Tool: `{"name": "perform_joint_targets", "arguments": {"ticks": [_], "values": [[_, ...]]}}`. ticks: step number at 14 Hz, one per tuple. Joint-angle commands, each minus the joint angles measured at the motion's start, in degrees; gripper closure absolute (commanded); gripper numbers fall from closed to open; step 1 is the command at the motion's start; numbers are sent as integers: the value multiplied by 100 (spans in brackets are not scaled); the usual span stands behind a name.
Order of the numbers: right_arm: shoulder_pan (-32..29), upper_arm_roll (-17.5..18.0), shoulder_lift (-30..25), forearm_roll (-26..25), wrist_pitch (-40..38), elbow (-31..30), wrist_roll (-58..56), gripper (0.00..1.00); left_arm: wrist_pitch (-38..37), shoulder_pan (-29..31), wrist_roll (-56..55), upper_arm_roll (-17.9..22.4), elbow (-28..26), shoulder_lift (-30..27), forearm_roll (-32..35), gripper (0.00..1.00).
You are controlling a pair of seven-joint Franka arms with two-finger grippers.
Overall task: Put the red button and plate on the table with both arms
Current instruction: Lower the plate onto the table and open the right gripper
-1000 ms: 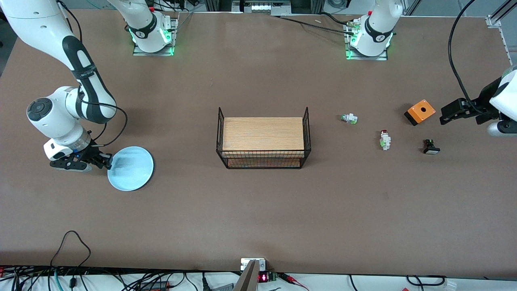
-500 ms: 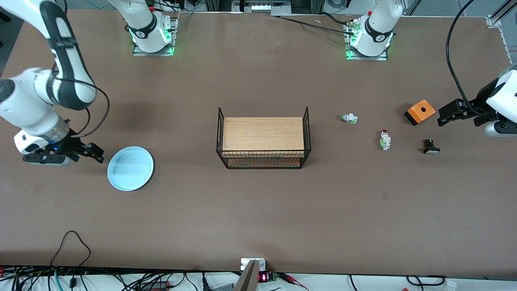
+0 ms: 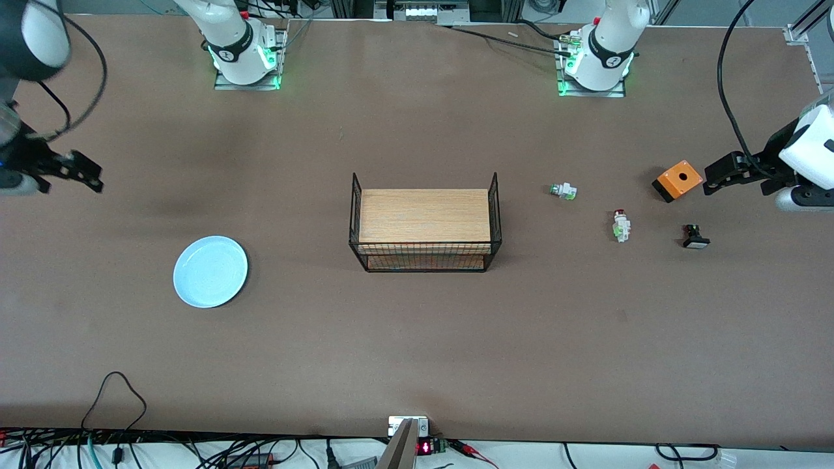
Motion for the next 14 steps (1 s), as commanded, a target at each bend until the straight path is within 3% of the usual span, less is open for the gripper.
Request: {"name": "perform_joint_targets", "arguments": {"ticks": [1, 3, 8, 12, 14], "values": [[-282, 129, -166, 0, -958, 637, -59, 0, 80, 38, 126, 13, -202, -183, -90, 0], [-300, 129, -88, -8, -1785, 1306, -59, 0, 106, 29, 126, 13, -193, -183, -90, 0], [-352, 287, -140, -7, -2859, 2080, -68, 0, 88, 38, 126, 13, -202, -183, -90, 0], [-782, 612, -386, 63, -3035, 2205, -51, 0, 36, 38, 118, 21, -202, -183, -63, 0], [-871, 718, -351, 1, -3649, 2179, -77, 0, 44, 38, 118, 21, -202, -183, -63, 0]]}}
